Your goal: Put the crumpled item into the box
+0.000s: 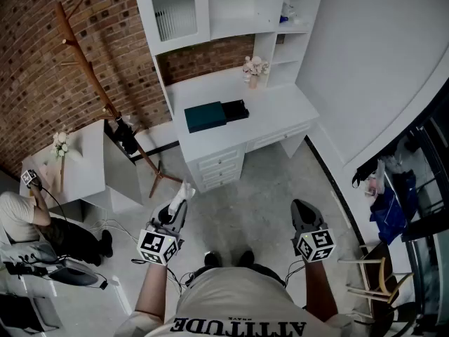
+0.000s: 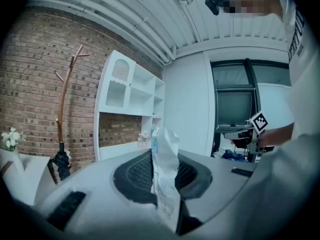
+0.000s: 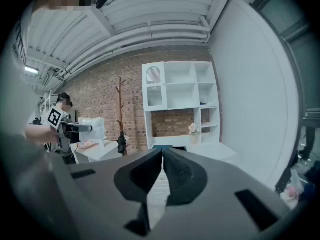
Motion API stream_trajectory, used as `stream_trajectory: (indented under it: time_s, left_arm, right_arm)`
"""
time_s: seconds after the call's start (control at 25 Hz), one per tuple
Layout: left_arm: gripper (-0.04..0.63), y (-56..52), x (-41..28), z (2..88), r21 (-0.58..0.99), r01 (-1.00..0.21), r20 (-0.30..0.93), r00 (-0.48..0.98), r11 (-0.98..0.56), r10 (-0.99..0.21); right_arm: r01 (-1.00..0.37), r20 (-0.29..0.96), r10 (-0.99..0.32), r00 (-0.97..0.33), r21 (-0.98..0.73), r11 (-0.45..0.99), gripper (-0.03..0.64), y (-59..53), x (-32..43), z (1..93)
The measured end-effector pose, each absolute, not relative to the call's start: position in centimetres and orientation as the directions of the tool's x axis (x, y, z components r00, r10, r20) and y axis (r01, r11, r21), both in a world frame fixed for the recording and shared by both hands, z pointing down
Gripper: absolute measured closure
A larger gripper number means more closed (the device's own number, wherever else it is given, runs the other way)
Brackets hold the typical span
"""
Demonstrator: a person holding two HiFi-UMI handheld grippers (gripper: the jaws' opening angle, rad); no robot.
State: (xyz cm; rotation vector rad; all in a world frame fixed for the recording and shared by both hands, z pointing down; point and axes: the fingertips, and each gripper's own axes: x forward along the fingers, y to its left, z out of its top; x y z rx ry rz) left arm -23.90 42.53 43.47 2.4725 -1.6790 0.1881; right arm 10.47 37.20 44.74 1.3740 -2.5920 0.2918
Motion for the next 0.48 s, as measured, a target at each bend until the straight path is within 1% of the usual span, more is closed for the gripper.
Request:
stream_trajectory:
  time_s: [0.48]
  left_arm:
    - [0.523, 42.21, -22.92, 43.49, 0.042, -0.933, 0.191, 0.359, -0.358, -0.913]
  right_arm:
    - [-0.824, 0.251, -0.788, -0.562, -0.083, 0.561, 0.583, 36.48, 11.08, 44.58]
